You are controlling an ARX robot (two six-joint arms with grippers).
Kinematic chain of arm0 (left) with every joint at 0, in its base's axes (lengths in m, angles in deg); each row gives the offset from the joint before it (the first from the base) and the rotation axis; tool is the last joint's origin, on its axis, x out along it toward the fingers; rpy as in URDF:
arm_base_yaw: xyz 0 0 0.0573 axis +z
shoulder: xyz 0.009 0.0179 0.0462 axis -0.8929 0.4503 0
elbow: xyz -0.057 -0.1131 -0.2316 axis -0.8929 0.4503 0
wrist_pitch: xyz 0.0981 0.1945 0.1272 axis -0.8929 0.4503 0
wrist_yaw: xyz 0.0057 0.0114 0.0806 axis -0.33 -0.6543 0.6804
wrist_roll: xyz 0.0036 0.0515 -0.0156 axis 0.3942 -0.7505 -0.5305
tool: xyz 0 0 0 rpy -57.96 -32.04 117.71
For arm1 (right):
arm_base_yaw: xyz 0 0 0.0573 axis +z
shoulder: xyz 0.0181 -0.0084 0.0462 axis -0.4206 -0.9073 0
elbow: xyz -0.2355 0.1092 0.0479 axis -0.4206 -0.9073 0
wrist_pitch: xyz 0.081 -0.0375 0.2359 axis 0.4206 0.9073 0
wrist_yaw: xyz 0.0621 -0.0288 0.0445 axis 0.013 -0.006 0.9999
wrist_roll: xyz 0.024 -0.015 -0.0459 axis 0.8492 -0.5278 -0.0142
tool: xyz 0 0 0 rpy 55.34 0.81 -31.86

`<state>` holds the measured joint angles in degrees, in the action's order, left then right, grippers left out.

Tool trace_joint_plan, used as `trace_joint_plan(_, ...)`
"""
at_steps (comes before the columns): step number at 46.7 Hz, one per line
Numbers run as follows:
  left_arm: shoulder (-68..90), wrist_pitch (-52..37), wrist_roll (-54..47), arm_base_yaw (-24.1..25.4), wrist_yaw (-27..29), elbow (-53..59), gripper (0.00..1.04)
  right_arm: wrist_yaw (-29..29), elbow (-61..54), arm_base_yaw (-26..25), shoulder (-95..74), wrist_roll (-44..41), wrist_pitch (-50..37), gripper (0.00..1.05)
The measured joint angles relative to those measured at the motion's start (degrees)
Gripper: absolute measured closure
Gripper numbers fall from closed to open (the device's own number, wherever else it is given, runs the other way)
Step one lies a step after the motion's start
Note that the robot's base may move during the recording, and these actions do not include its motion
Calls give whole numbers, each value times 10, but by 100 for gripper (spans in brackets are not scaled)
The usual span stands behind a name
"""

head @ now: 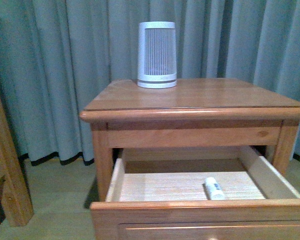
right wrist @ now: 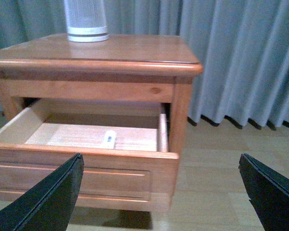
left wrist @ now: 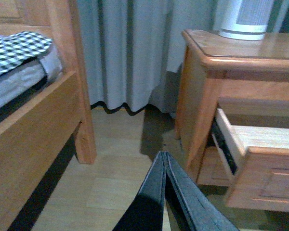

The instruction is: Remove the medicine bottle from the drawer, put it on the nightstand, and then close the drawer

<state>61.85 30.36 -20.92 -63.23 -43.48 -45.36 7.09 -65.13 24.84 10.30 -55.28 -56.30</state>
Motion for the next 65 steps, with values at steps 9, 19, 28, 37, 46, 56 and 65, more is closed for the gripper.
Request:
trace_joint_plan(9, -2, 3, 0, 0, 2, 0, 101, 3, 0, 0, -1, 0, 0, 7)
trace_joint_plan(19, -2, 3, 0, 0, 0, 0, 101, 1, 0, 0, -1, 0, 0, 7)
trace_joint_plan(28, -2, 3, 0, 0, 0, 0, 101, 1, 0, 0, -1, 0, 0, 7)
trace_joint_plan(37, -2, 3, 0, 0, 0, 0, 85, -109, 19, 27, -79, 60, -13, 7)
trace_joint_plan(46, -2, 3, 0, 0, 0, 0, 49, -98, 137, 32, -369, 80, -170, 7)
trace_joint_plan(56, -2, 3, 0, 0, -1, 0, 16, -49, 273, 21, -596, 96, -116, 7)
trace_joint_plan(65, -2, 3, -1, 0, -1, 0, 7, -63, 389, -3, -777, 92, -103, 7)
